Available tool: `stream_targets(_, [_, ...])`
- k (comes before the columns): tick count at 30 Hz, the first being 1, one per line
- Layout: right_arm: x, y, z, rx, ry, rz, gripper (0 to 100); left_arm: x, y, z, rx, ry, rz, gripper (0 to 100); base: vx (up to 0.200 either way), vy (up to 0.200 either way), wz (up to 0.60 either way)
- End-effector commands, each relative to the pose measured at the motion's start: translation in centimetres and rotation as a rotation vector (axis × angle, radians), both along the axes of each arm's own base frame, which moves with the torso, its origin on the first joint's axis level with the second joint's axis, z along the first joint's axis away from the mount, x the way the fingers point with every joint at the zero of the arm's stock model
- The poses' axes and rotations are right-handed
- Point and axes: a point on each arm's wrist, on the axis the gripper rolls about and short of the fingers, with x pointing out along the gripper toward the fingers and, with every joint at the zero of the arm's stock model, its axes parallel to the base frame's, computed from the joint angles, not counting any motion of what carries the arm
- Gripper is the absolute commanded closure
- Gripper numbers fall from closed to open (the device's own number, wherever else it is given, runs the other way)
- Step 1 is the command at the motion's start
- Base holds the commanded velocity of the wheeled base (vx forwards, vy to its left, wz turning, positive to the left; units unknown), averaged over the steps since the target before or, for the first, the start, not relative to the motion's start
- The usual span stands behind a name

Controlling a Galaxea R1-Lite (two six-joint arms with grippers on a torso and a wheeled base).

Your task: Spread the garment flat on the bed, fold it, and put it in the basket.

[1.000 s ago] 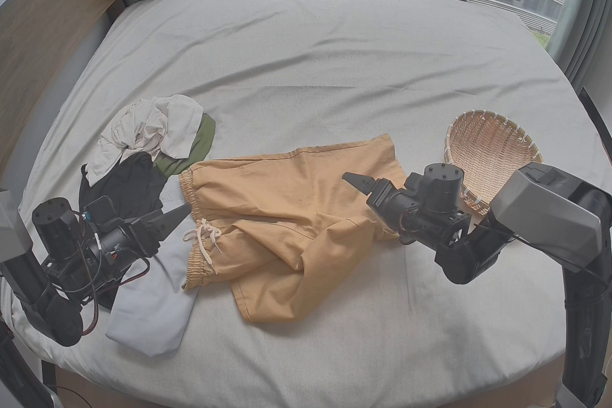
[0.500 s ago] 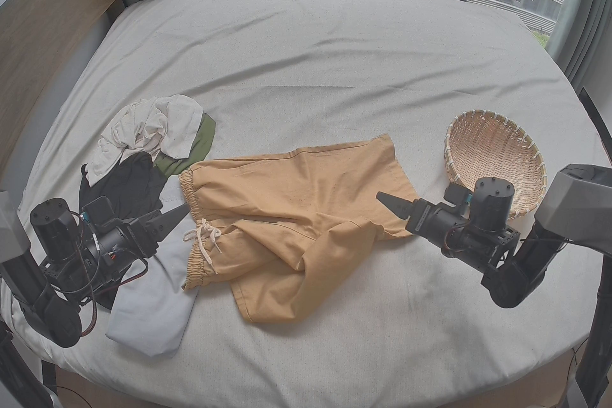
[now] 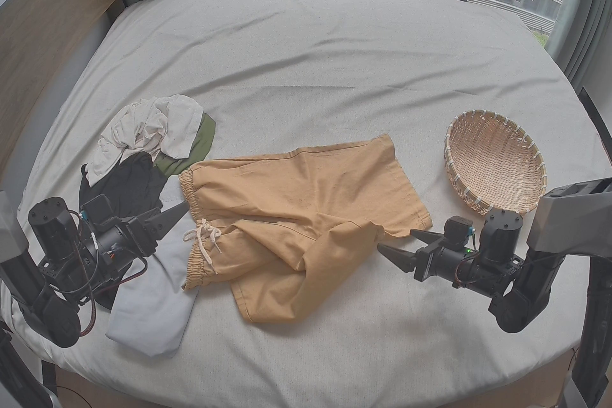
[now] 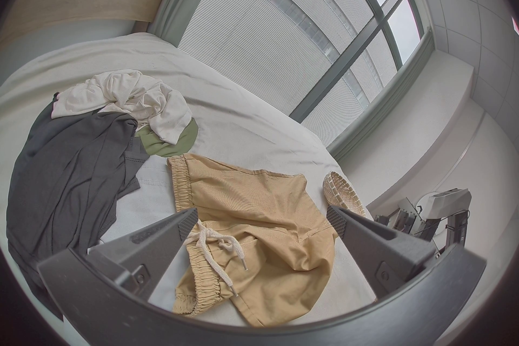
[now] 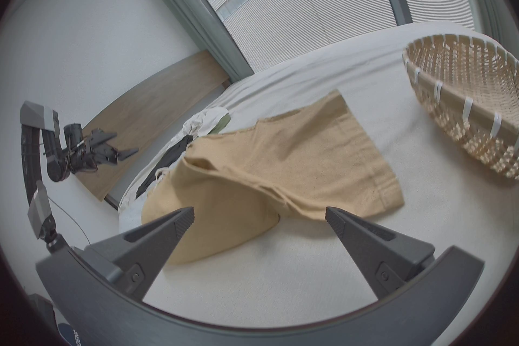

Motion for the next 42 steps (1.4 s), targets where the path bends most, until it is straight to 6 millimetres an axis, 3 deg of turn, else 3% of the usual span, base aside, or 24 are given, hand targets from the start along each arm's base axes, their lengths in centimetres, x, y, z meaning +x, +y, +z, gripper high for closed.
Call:
stream_targets(1, [-0.4,0.3,-1.0,-0.011,0.038,0.01,0,-0.2,0.1,0.3,-0.001,-0.01,0.002,0,0.0,0.0,0.0])
stream_targets(3, [-0.8,0.6,-0.9,-0.012,0.045,0.023,0,-0.2,0.0,0.3,-0.002,-0.011,0.0,0,0.0,0.0,0.0])
stream_targets(7, [-1.9,3.2,-1.1,0.051,0.114,0.084,0,-0.2,0.0,0.3,-0.002,-0.011,-0.001,0,0.0,0.0,0.0])
stream_targets(12, [-2.0,5.2,-1.4,0.113,0.165,0.113,0,-0.4,0.0,0.2,-0.001,-0.002,-0.001,0,0.0,0.0,0.0])
stream_targets(17, [-1.0,6.7,-3.6,0.097,0.222,0.126,0,-0.5,0.0,0.2,-0.001,-0.001,-0.003,0,0.0,0.0,0.0])
stream_targets(26, [0.2,9.5,-3.4,0.132,0.268,0.156,0,-0.8,0.1,0.1,0.0,0.007,-0.001,0,0.0,0.0,0.0])
stream_targets(27, [0.2,9.5,-3.4,0.134,0.268,0.156,100,-0.8,0.1,0.1,0.0,0.007,-0.001,0,0.0,0.0,0.0])
stream_targets(36, [-0.8,10.5,-2.9,0.138,0.271,0.153,100,-1.0,0.5,0.1,-0.001,0.012,0.014,0,0.0,0.0,0.0])
stream_targets(42, [-1.6,10.9,0.0,0.213,0.263,0.168,100,-1.0,0.6,0.1,-0.001,0.012,0.019,0,0.0,0.0,0.0])
